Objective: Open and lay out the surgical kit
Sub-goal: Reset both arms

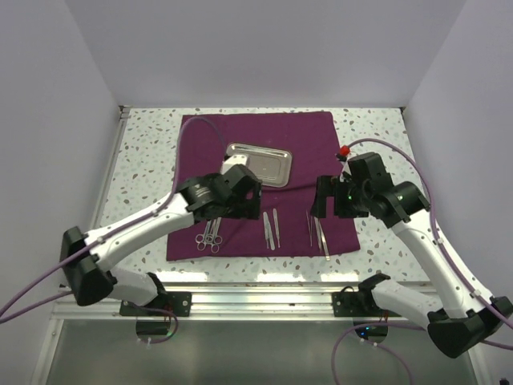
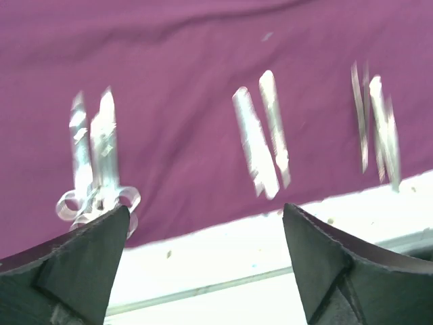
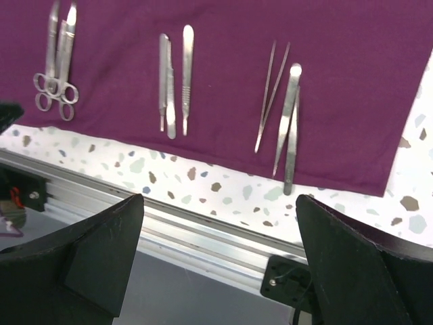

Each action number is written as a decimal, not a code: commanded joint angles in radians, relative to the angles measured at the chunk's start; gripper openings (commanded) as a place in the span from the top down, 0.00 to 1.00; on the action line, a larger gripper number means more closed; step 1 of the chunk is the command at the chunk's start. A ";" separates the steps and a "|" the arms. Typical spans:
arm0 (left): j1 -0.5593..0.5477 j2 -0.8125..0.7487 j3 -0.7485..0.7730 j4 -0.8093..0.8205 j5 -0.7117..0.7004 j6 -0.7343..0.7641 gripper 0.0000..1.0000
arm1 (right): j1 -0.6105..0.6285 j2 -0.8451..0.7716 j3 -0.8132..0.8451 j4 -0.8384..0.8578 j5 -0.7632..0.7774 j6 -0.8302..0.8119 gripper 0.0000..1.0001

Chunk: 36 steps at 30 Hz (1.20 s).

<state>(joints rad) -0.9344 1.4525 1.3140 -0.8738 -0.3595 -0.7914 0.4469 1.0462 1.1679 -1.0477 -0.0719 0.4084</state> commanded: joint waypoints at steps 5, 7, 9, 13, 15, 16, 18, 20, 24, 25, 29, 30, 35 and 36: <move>-0.001 -0.276 -0.169 -0.074 0.033 0.027 0.00 | 0.003 -0.081 0.018 0.107 -0.112 0.073 0.01; 0.000 -0.317 -0.186 -0.068 0.036 0.024 0.00 | 0.003 -0.092 0.006 0.138 -0.118 0.104 0.02; -0.001 -0.337 -0.206 -0.070 0.031 0.021 0.00 | 0.003 -0.089 -0.019 0.161 -0.140 0.136 0.02; 0.000 -0.345 -0.225 -0.096 0.004 0.020 0.00 | 0.001 -0.065 -0.045 0.205 -0.164 0.173 0.02; 0.000 -0.346 -0.232 -0.103 -0.001 0.023 0.00 | 0.003 -0.064 -0.056 0.224 -0.189 0.176 0.02; 0.002 -0.348 -0.240 -0.111 -0.004 0.020 0.00 | 0.003 -0.074 -0.068 0.250 -0.196 0.176 0.02; 0.002 -0.357 -0.251 -0.108 -0.004 0.018 0.00 | 0.001 -0.084 -0.082 0.274 -0.210 0.182 0.02; 0.002 -0.368 -0.268 -0.103 -0.006 0.018 0.00 | 0.003 -0.098 -0.099 0.307 -0.220 0.191 0.02; 0.000 -0.377 -0.277 -0.099 -0.012 0.023 0.00 | 0.003 -0.120 -0.119 0.344 -0.226 0.207 0.02; 0.002 -0.376 -0.279 -0.099 -0.015 0.023 0.00 | 0.003 -0.123 -0.125 0.354 -0.226 0.211 0.02; 0.002 -0.374 -0.282 -0.099 -0.019 0.027 0.00 | 0.003 -0.127 -0.128 0.362 -0.220 0.216 0.01; 0.000 -0.376 -0.283 -0.100 -0.021 0.027 0.00 | 0.003 -0.123 -0.128 0.361 -0.220 0.216 0.02; 0.000 -0.380 -0.285 -0.108 -0.033 0.026 0.00 | 0.001 -0.109 -0.122 0.354 -0.221 0.214 0.01; 0.002 -0.382 -0.285 -0.109 -0.035 0.026 0.00 | 0.003 -0.117 -0.123 0.371 -0.227 0.211 0.01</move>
<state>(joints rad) -0.9344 1.0950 1.0336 -0.9707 -0.3614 -0.7738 0.4469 0.9363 1.0389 -0.7303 -0.2657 0.6144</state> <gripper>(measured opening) 0.994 0.985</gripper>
